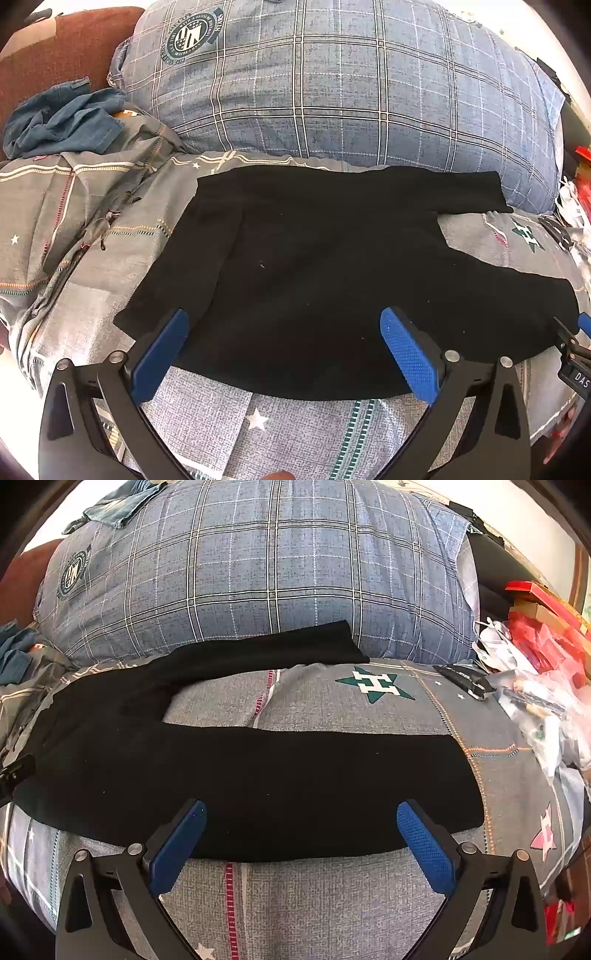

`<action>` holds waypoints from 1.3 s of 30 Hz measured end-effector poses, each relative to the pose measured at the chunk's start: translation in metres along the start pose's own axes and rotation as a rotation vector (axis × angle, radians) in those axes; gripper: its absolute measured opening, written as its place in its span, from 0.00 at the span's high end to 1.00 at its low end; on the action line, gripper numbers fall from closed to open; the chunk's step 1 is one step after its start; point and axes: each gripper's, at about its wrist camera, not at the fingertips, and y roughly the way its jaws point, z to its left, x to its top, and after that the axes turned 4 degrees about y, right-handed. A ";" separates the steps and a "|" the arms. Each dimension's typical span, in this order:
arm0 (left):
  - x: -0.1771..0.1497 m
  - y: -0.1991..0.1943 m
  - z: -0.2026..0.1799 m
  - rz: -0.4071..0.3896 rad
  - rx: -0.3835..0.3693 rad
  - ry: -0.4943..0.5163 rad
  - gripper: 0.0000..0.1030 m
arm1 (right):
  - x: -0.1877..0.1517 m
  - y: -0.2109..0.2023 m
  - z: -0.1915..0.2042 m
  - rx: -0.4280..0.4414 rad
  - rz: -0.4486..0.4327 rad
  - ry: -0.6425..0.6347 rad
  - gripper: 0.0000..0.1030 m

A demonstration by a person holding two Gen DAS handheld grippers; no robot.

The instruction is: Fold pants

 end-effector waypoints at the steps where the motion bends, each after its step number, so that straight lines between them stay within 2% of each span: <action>1: 0.000 0.000 0.000 0.002 0.000 -0.001 0.00 | 0.000 0.000 0.000 -0.001 0.001 -0.001 0.00; 4: -0.001 0.001 0.002 0.006 -0.006 -0.001 0.00 | 0.000 0.000 -0.001 -0.008 -0.001 -0.002 0.00; 9: 0.000 0.007 -0.001 0.071 -0.004 0.008 0.00 | 0.000 0.001 -0.005 -0.027 -0.001 0.003 0.00; 17: -0.023 0.007 0.014 0.069 0.011 -0.095 0.00 | -0.004 -0.005 -0.017 -0.059 -0.008 0.017 0.00; 22: -0.030 0.004 0.018 0.084 0.020 -0.118 0.00 | -0.007 -0.004 -0.028 -0.069 -0.008 0.035 0.00; 26: -0.032 -0.004 0.012 0.051 0.044 -0.066 0.00 | -0.009 -0.006 -0.034 -0.077 -0.010 0.051 0.00; 31: -0.038 -0.012 -0.008 0.027 -0.006 0.060 0.00 | -0.011 -0.012 -0.038 -0.083 -0.018 0.057 0.00; 35: -0.038 -0.010 -0.018 0.073 -0.038 0.072 0.00 | -0.012 -0.016 -0.041 -0.085 -0.024 0.060 0.00; 39: -0.036 -0.008 -0.016 0.073 -0.028 0.057 0.00 | -0.013 -0.019 -0.044 -0.090 -0.026 0.061 0.00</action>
